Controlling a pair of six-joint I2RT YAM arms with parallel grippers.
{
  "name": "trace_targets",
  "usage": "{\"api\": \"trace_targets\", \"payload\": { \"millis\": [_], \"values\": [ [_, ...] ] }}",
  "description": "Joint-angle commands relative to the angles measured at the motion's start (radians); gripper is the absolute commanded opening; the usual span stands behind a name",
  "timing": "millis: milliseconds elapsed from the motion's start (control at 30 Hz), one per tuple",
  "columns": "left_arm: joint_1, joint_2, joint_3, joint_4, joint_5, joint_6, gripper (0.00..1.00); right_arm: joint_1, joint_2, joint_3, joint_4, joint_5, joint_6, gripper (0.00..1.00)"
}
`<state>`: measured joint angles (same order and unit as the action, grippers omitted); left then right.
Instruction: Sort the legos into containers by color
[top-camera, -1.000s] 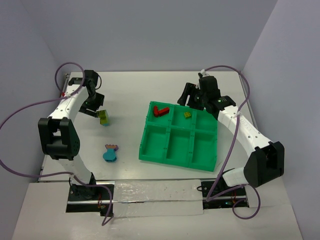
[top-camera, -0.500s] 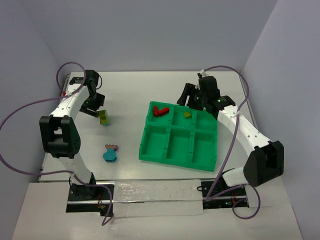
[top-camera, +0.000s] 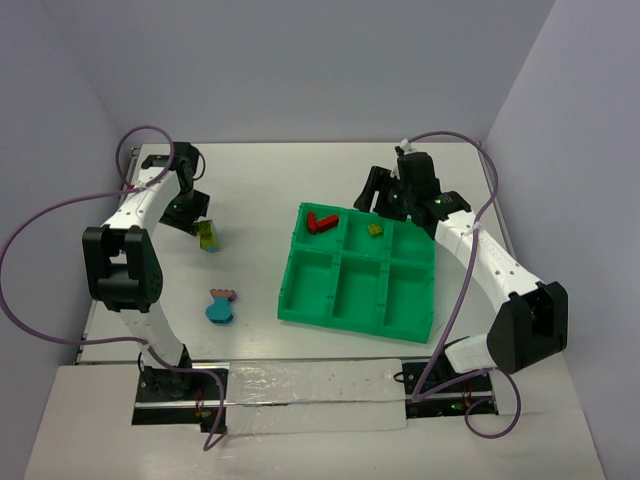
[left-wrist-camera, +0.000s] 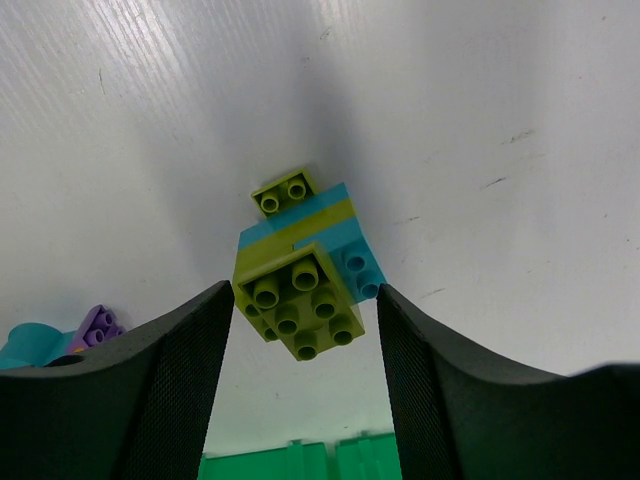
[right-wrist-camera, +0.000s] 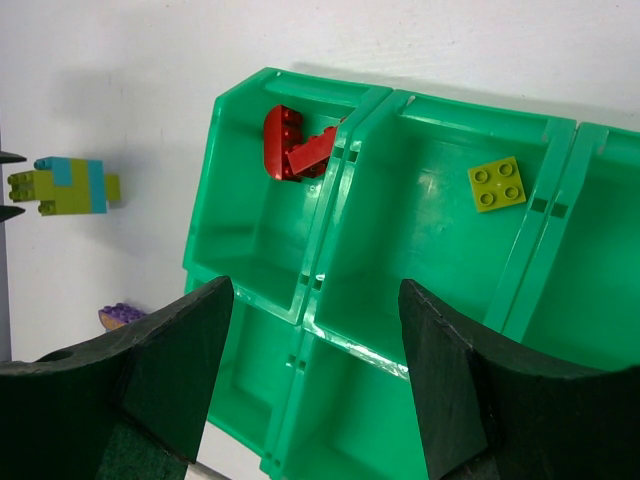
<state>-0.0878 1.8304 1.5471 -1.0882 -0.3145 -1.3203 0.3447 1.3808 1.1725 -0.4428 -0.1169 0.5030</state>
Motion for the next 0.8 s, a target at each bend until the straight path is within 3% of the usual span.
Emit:
{"api": "trace_targets", "payload": {
  "millis": [0,167,600,667,767],
  "values": [
    [0.008,0.012,0.031,0.012,-0.016,0.018,0.67,0.010,-0.002,0.022,0.005,0.007,-0.016,0.75],
    [0.008,0.015,0.025,0.024,-0.008,0.023,0.61,0.010,-0.003,0.021,0.004,0.008,-0.014,0.75],
    [0.007,0.032,0.013,0.043,0.005,0.049,0.59,0.010,-0.009,0.018,0.004,0.009,-0.014,0.75],
    [0.007,0.028,0.012,0.047,0.008,0.050,0.50,0.010,-0.010,0.018,0.003,0.010,-0.014,0.75],
    [0.007,0.022,0.024,0.040,0.002,0.053,0.25,0.010,-0.011,0.018,0.003,0.010,-0.014,0.75]
  ]
}}
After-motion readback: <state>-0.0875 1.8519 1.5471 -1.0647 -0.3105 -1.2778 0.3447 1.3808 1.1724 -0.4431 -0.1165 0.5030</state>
